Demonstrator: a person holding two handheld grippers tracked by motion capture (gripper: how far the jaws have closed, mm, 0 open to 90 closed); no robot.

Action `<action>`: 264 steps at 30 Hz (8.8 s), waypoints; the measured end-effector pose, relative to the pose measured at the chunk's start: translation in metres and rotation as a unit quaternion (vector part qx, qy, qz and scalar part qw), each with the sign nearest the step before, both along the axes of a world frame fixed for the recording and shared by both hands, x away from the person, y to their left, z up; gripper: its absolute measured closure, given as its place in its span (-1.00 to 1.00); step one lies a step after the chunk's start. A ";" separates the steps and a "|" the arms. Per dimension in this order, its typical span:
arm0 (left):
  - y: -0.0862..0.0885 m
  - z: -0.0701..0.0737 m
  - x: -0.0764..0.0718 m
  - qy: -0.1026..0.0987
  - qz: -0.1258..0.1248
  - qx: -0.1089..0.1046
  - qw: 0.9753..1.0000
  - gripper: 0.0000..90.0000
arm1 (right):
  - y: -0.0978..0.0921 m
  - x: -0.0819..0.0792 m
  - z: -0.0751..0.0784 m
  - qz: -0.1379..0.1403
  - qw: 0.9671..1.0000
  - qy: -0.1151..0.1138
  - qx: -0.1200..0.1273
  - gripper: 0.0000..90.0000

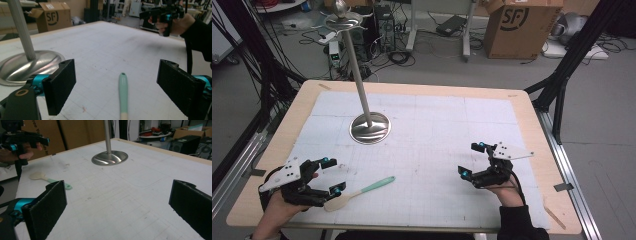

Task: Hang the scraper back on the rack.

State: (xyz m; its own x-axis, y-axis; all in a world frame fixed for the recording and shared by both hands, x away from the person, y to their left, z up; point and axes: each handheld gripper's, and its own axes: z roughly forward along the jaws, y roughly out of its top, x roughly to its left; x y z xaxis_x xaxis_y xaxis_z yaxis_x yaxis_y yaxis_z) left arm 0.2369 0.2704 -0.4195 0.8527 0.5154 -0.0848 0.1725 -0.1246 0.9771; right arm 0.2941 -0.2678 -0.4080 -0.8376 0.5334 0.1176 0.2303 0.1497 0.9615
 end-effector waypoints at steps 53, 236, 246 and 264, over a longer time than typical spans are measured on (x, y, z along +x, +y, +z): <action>-0.077 0.011 0.034 0.178 -0.111 0.413 0.886 0.31 | -0.001 -0.001 0.001 0.011 1.000 0.003 0.004 -0.99; 0.009 0.166 0.129 -0.002 0.199 -0.021 0.980 0.39 | -0.007 -0.002 0.001 0.005 1.000 0.000 0.002 -0.99; 0.006 0.153 0.113 -0.053 0.157 -0.021 0.986 -0.32 | -0.006 -0.001 0.000 0.005 1.000 0.000 -0.001 -0.99; -0.013 0.116 0.093 -0.074 0.078 -0.033 0.994 -0.96 | -0.006 0.001 0.000 0.006 1.000 0.002 0.003 -0.99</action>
